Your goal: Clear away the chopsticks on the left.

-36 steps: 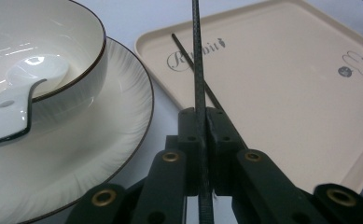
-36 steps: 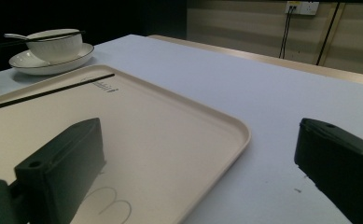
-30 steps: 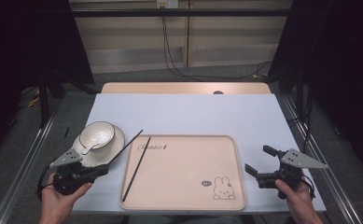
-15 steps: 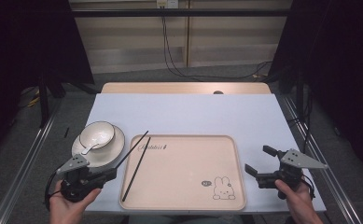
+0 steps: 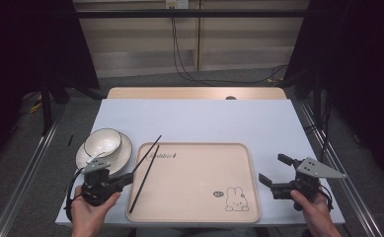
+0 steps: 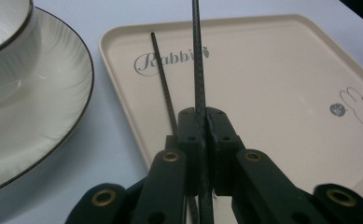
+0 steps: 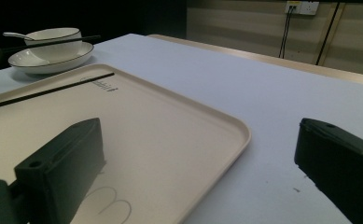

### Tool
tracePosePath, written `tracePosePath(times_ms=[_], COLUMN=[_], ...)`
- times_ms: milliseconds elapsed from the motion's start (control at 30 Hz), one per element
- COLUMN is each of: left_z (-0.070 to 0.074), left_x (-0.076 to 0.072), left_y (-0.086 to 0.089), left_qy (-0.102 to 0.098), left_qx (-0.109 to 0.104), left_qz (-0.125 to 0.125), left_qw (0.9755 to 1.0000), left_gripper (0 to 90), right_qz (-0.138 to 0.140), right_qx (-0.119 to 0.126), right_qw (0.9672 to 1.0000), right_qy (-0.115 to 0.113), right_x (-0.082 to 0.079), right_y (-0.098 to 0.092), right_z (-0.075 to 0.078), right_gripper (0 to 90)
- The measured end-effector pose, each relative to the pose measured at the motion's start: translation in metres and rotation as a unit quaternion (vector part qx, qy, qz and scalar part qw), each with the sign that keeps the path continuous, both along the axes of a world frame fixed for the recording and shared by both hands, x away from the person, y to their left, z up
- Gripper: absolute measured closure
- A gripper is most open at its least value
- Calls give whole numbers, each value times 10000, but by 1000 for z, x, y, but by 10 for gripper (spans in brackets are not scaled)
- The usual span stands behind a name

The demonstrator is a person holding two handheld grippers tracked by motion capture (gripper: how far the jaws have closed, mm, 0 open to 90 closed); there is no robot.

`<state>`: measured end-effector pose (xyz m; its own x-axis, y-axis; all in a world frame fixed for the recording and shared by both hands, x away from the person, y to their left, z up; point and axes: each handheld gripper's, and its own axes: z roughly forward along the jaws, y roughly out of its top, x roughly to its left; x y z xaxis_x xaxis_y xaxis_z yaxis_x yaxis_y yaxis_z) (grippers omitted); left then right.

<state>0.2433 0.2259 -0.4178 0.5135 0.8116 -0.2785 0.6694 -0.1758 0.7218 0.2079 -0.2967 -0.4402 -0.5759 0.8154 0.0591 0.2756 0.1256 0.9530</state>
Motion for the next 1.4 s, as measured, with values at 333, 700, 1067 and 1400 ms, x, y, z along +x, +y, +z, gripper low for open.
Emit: tracePosePath(times_ms=[333, 700, 1067, 1400], left_z=[-12, -30, -39, -43], left_x=[6, 11, 13, 15], left_y=[-28, -36, -44, -47], left_qy=[298, 573, 760, 858], left_qx=[129, 364, 604, 688], left_qz=[129, 291, 289, 314], left_qw=[9994, 9973, 9949, 9934], left_gripper=[857, 857, 857, 853], right_qz=[13, -11, 27, 29], right_qx=[0, -3, -8, -3], right_qw=[10000, 10000, 10000, 10000], right_qy=[0, 31, 22, 0], right_x=[0, 0, 0, 0], right_y=[0, 1, 1, 1], right_z=[0, -1, 0, 0], right_gripper=[11, 11, 11, 11])
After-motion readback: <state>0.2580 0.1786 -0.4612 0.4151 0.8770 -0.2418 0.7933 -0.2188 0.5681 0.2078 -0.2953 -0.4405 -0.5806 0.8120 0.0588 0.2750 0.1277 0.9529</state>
